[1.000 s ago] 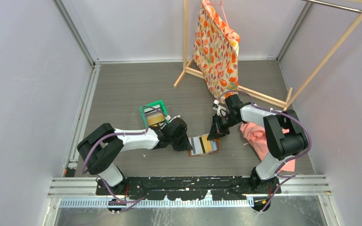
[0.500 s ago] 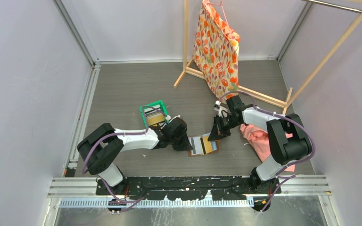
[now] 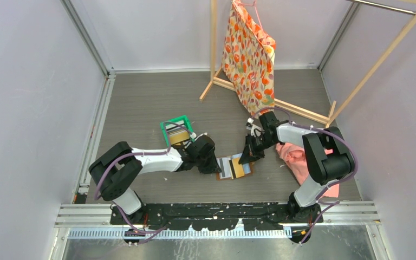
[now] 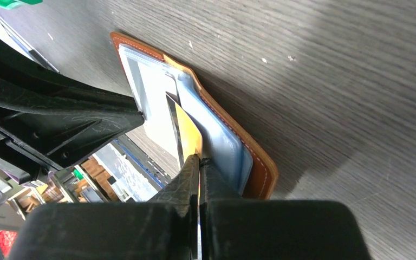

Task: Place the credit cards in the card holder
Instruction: Insert the credit card into the card holder.

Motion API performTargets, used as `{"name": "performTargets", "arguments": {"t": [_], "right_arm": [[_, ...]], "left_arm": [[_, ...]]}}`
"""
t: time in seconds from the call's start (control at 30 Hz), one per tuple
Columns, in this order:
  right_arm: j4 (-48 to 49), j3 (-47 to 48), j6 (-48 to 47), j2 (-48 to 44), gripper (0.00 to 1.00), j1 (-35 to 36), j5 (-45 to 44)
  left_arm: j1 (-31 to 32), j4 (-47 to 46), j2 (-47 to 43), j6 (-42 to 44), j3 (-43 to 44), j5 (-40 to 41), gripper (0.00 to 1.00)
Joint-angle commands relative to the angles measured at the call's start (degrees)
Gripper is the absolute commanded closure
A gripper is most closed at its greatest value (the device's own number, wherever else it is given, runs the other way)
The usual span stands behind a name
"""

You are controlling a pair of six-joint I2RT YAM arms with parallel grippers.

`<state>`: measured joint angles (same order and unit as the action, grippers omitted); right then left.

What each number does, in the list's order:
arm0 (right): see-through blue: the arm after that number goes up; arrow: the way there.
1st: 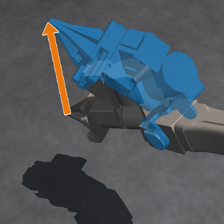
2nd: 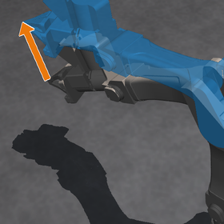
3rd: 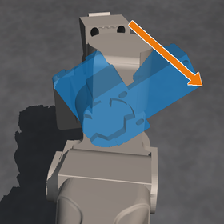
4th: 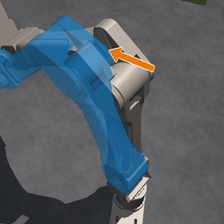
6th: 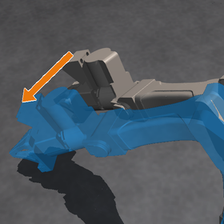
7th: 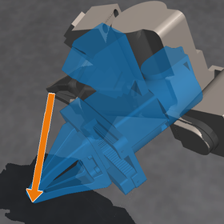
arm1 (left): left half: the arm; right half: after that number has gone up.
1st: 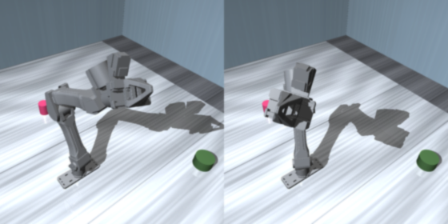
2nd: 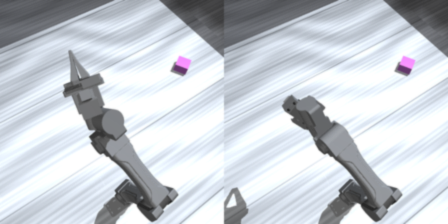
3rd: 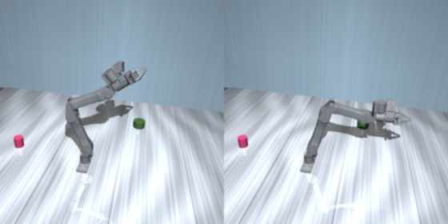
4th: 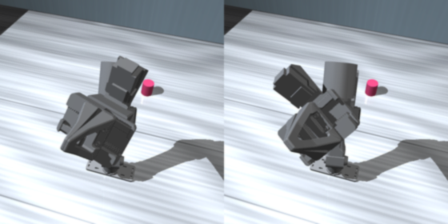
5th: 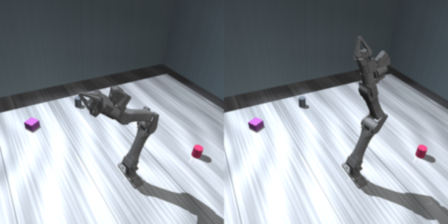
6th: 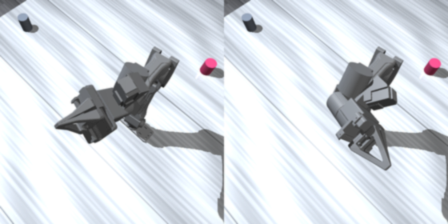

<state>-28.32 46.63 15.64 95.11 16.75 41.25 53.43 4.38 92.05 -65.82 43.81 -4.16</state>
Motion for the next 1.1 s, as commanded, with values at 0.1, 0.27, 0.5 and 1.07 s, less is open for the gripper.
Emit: {"name": "performTargets", "arguments": {"t": [0.1,0.27,0.5,1.07], "right_arm": [[0.66,3.14,-0.37,2.02,0.99,0.10,-0.99],[2.31,3.37,-0.19,2.14,0.99,0.11,-1.44],[2.13,4.17,-4.05,0.87,0.99,0.33,-2.59],[-1.74,6.67,-8.53,-1.05,0.99,1.94,-5.30]], "left_arm": [[-0.34,-1.39,0.78,0.03,0.75,-0.42,0.83],[-0.41,-1.72,0.71,-0.07,0.53,-0.58,0.83],[-0.43,-2.01,0.80,0.05,0.40,-0.77,0.83],[-0.78,-2.43,1.11,0.43,0.40,-1.32,0.83]]}}
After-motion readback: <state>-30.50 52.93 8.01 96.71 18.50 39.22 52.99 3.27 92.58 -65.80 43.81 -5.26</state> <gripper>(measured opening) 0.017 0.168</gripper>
